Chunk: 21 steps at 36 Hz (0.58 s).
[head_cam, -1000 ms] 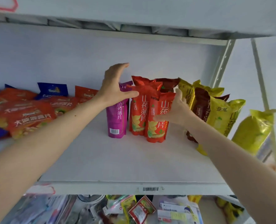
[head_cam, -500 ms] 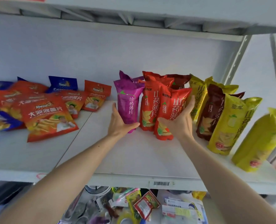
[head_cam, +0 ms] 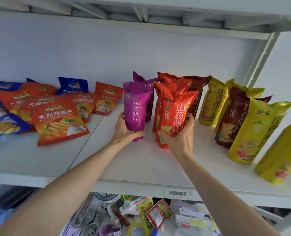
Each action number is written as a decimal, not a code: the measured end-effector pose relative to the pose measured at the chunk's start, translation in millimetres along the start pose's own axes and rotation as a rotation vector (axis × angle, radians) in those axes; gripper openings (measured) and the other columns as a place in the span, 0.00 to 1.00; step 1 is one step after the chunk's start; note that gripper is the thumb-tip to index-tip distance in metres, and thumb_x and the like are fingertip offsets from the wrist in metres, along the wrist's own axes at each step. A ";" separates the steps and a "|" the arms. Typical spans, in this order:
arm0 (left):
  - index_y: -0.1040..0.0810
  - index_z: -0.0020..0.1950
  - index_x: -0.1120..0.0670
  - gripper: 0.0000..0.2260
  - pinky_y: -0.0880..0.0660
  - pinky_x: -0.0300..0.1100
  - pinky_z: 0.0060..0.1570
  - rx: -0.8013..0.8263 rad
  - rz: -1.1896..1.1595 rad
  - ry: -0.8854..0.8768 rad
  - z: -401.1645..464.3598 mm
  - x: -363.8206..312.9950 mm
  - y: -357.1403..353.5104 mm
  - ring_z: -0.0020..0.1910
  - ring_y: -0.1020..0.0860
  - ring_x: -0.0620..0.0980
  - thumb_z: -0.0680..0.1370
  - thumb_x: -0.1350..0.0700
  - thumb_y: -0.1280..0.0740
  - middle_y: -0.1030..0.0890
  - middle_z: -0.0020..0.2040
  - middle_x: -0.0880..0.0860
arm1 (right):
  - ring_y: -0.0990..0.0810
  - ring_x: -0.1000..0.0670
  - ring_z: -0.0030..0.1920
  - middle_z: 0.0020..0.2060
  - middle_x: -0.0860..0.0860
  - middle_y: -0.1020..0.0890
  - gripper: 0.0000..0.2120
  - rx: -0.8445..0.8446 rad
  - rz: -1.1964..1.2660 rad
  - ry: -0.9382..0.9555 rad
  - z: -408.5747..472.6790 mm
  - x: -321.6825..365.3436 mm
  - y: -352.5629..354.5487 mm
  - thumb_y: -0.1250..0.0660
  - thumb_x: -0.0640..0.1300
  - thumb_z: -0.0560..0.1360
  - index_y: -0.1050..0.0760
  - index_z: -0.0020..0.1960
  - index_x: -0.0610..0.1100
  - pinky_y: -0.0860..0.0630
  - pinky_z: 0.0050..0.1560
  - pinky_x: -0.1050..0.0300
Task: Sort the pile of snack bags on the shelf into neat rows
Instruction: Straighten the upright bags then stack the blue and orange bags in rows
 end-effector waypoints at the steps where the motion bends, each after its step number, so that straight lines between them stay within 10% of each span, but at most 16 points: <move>1: 0.41 0.74 0.50 0.53 0.23 0.50 0.60 -0.035 0.016 0.000 -1.7 -1.8 1.0 0.63 0.25 0.50 0.56 0.46 0.17 0.27 0.66 0.51 | 0.32 0.46 0.69 0.71 0.47 0.35 0.57 0.010 -0.008 -0.009 -1.7 -4.3 -1.7 0.21 0.58 0.61 0.56 0.77 0.52 0.26 0.63 0.41; 9: 0.42 0.75 0.54 0.54 0.27 0.49 0.62 -0.274 0.098 0.053 -14.6 -6.4 2.0 0.65 0.31 0.57 0.57 0.43 0.18 0.37 0.66 0.57 | 0.30 0.45 0.66 0.68 0.47 0.35 0.55 0.076 -0.043 -0.051 -9.2 -22.1 -13.3 0.19 0.55 0.61 0.51 0.76 0.50 0.25 0.59 0.46; 14: 0.47 0.77 0.54 0.51 0.23 0.34 0.44 -0.147 0.001 0.032 -4.3 7.1 4.0 0.51 0.23 0.45 0.63 0.52 0.19 0.29 0.62 0.54 | 0.29 0.46 0.65 0.67 0.46 0.34 0.53 0.083 -0.057 -0.043 -7.1 -25.9 -14.5 0.19 0.55 0.62 0.49 0.76 0.47 0.25 0.59 0.47; 21: 0.39 0.72 0.49 0.46 0.18 0.49 0.50 0.053 0.000 0.031 -0.2 7.8 -1.6 0.56 0.21 0.50 0.60 0.51 0.19 0.23 0.59 0.50 | 0.29 0.46 0.65 0.68 0.47 0.33 0.52 0.080 -0.048 -0.054 -7.1 -27.6 -16.4 0.20 0.56 0.62 0.48 0.75 0.48 0.23 0.58 0.46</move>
Point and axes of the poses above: each hand's wrist, its own z-axis towards the middle knuckle, its own y-axis out of the back of the hand, x = y × z, the point moved 10 cm from there along z, towards the middle knuckle
